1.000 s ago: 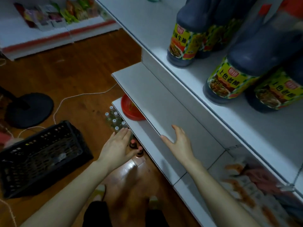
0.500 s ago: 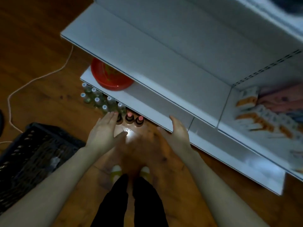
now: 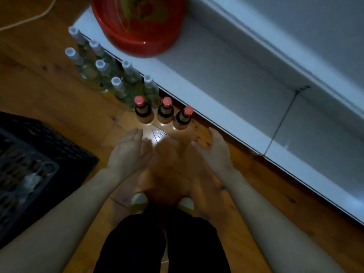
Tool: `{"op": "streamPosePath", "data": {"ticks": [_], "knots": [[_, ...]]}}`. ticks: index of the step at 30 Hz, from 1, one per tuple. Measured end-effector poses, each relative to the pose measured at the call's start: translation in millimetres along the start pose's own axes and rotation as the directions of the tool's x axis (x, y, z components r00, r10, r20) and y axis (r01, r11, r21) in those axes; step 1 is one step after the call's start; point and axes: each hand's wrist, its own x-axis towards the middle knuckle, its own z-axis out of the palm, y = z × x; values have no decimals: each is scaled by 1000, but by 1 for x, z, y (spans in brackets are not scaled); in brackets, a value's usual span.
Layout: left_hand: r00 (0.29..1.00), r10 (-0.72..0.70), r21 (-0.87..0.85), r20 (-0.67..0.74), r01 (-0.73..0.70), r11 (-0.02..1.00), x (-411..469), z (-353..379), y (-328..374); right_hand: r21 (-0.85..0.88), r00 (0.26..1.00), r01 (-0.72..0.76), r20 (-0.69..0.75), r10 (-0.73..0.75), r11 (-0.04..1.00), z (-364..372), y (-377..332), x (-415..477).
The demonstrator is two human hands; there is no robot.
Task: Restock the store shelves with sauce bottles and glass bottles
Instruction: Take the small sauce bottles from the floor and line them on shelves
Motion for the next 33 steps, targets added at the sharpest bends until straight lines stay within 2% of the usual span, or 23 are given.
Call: {"op": "streamPosePath", "data": {"ticks": [5,9,12,16,24,33], "knots": [[998,-20,0,-53,20,1000,66,80,-40,65,998,35,-51,-32,997,75,53,67],[975,-89,-117,-201,66,991,116,123,-66,111,997,39,-69,-32,993,124,90,119],[932,-77,-234,-354,-9,972,145,142,-78,163,993,71,-105,-54,984,152,109,150],[846,-130,-387,-517,-96,917,170,158,-86,217,980,159,-156,-127,963,175,120,177],[796,-161,-414,-584,-120,902,192,157,-96,267,956,219,-251,-151,938,188,118,195],[763,-234,-559,-603,-194,806,210,156,-92,352,951,232,-279,-135,907,191,117,201]]}}
